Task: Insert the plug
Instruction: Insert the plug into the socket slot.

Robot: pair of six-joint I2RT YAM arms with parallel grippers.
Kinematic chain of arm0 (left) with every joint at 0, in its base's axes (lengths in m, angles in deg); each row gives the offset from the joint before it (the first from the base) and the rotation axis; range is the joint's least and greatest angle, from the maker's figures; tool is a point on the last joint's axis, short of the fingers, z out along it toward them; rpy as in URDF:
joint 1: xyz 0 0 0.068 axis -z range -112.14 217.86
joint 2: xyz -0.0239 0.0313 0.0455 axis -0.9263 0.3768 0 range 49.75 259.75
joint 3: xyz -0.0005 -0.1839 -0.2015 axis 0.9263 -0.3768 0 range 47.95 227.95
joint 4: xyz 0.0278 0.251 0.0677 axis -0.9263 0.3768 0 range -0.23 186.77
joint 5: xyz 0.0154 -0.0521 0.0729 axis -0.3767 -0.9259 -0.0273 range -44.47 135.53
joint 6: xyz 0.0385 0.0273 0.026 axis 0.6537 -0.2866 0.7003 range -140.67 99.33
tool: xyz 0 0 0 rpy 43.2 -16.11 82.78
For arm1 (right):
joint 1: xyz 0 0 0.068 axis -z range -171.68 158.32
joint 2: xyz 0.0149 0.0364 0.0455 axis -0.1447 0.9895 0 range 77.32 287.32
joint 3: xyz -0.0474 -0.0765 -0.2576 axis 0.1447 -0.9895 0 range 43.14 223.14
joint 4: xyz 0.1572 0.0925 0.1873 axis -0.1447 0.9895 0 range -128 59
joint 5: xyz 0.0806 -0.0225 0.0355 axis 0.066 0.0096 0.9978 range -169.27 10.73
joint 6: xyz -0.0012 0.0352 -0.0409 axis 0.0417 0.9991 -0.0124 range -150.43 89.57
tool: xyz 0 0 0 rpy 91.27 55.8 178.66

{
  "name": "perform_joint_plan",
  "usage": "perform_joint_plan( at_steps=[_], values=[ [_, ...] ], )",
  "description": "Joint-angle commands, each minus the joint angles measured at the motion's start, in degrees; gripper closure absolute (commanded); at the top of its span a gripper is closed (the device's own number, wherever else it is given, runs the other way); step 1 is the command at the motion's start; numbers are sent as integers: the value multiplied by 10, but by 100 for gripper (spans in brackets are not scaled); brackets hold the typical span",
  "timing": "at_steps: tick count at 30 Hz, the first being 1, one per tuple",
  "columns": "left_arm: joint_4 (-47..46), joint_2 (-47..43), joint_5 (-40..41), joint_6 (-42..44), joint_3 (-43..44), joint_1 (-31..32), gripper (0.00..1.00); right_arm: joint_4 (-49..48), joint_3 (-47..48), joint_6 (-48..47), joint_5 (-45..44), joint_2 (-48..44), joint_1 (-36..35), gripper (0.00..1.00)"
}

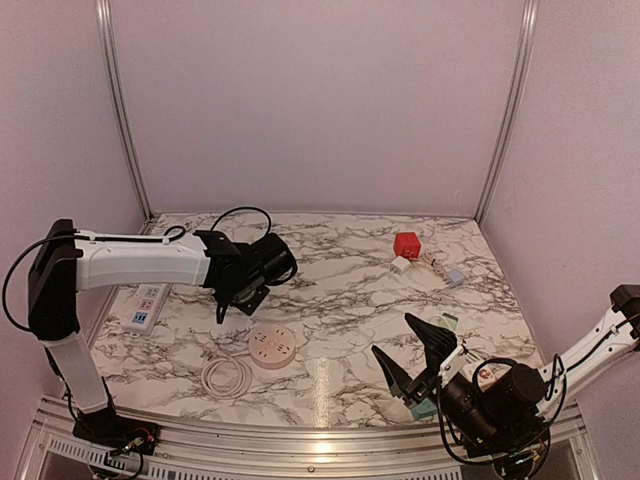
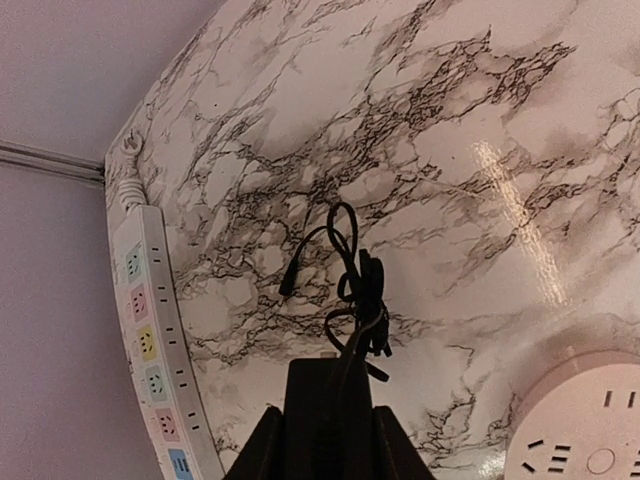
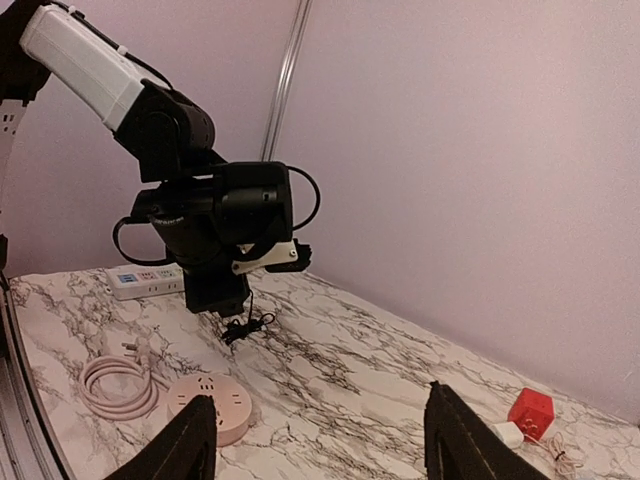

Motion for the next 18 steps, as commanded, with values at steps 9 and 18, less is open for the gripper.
perform_joint_plan(
  at_steps=[9, 18],
  values=[
    [11, 63, -82, -5, -19, 43, 84, 7, 25, 1, -3, 2, 4, 35],
    [-86, -42, -195, 22, -83, 46, 84, 13, 27, 3, -1, 2, 4, 35]
  ],
)
